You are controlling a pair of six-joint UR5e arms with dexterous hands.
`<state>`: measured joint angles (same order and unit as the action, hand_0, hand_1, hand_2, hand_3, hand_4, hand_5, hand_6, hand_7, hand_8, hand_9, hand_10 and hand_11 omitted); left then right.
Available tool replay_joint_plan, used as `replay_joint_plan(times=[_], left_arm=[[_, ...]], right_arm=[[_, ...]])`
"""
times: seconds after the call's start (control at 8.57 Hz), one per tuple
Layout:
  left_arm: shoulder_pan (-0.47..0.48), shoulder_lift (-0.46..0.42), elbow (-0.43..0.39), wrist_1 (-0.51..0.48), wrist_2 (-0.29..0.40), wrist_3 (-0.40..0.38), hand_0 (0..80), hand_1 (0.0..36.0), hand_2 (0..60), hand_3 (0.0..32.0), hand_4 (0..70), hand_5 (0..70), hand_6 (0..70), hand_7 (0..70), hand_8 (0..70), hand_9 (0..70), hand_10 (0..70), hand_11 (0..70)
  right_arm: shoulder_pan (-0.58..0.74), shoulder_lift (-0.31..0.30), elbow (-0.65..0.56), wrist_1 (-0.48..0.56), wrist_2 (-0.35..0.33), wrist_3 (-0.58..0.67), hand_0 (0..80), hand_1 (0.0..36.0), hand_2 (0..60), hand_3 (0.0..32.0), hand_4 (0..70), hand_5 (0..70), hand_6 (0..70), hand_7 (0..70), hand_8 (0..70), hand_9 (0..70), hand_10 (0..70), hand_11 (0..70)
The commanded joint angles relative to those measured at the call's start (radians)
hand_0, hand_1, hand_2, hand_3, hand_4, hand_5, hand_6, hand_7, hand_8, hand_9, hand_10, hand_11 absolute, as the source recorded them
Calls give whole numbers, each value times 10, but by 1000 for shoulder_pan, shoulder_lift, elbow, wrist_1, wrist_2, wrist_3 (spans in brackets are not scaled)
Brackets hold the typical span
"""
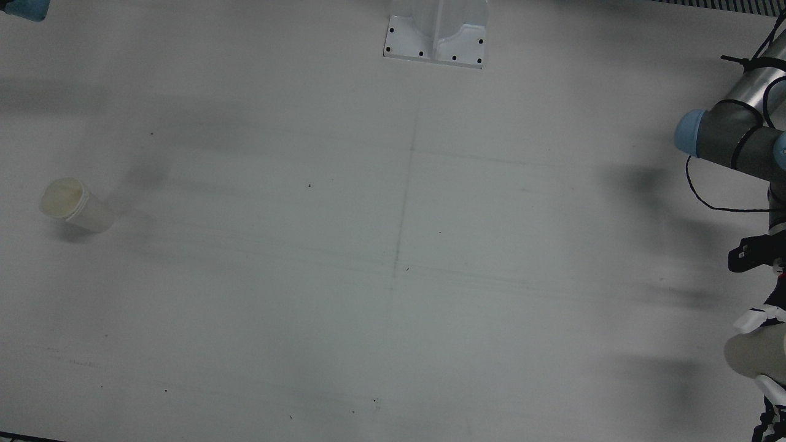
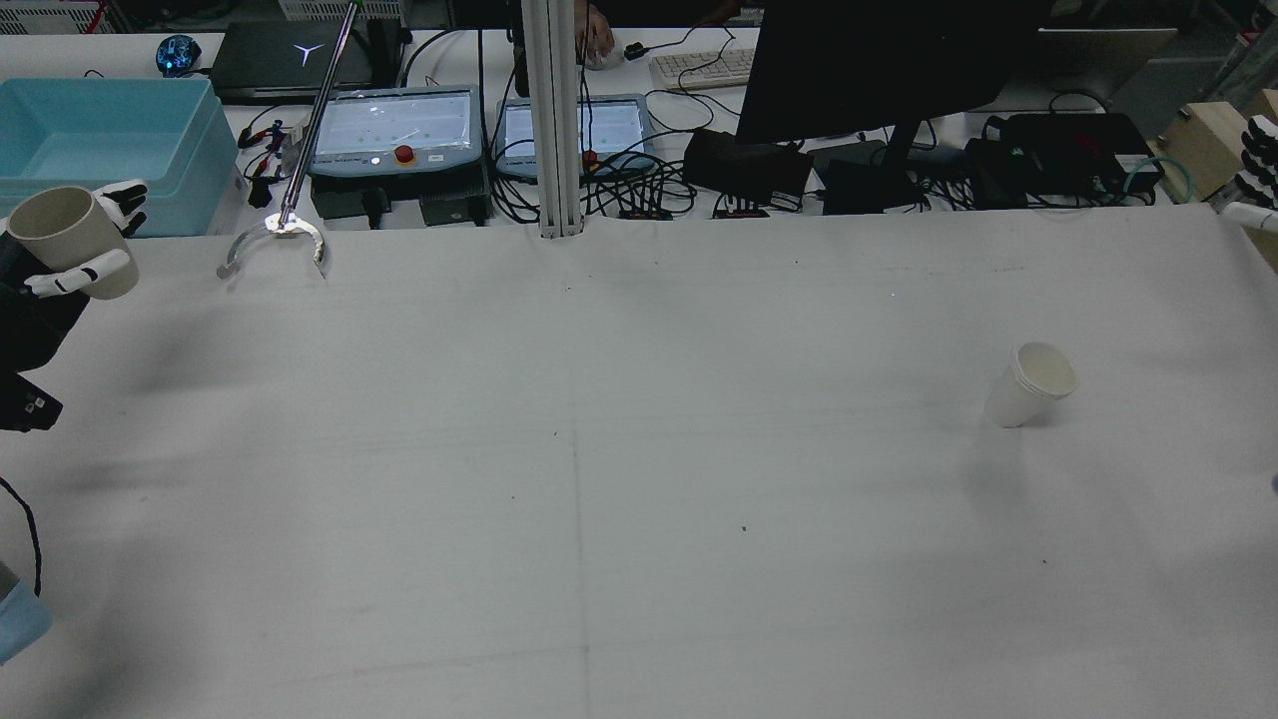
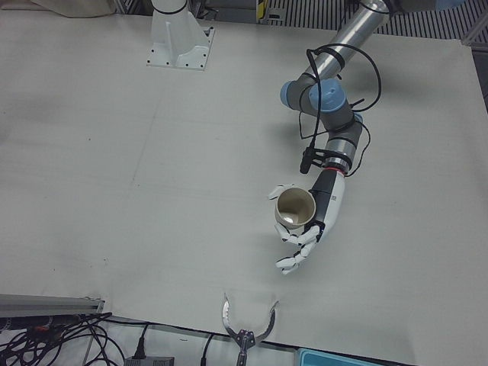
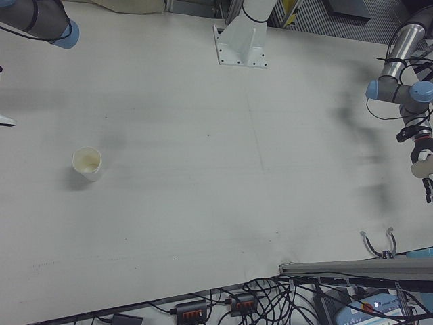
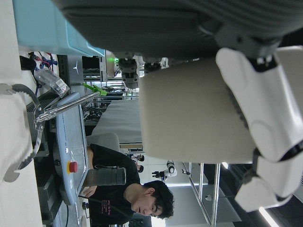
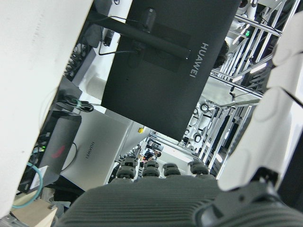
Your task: Pour water
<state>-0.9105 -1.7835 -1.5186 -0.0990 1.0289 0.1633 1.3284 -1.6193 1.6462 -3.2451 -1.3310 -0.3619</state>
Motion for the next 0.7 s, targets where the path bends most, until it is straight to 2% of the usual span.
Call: replay_joint_plan(times=[0.0,0.12,0.23,0.35,0.47,0.58], left_arm=[[-4,19,-3,-11,2,-2,455,91,341,0,569,700,143,245,102,174,89,129],[-4,27,-11,-11,2,-4,452,92,354,0,573,700,143,244,101,174,88,128],[-4,32,-15,-13,2,-4,454,92,348,0,574,700,143,244,101,173,87,127],[-4,33,-17,-14,2,-4,455,91,346,0,575,700,143,243,101,173,88,127],[-2,35,-17,-16,2,-4,455,90,341,0,574,700,142,241,101,172,88,128],[-4,35,-15,-19,2,-4,454,89,340,0,572,700,140,241,100,172,88,128]], right_arm=[[-99,-80,20,34,13,-65,464,137,106,0,4,0,0,0,13,41,47,85],[-98,-83,58,47,100,-143,478,158,95,0,0,0,0,0,12,40,54,99],[-112,-105,88,73,242,-190,482,172,102,0,0,0,0,0,10,36,53,99],[-148,-97,81,117,334,-240,473,166,110,0,0,0,0,0,10,36,46,88],[-205,-96,83,151,413,-329,473,167,116,0,0,0,0,0,10,37,42,82],[-253,-96,36,206,471,-385,471,166,122,0,0,0,0,0,9,36,45,85]])
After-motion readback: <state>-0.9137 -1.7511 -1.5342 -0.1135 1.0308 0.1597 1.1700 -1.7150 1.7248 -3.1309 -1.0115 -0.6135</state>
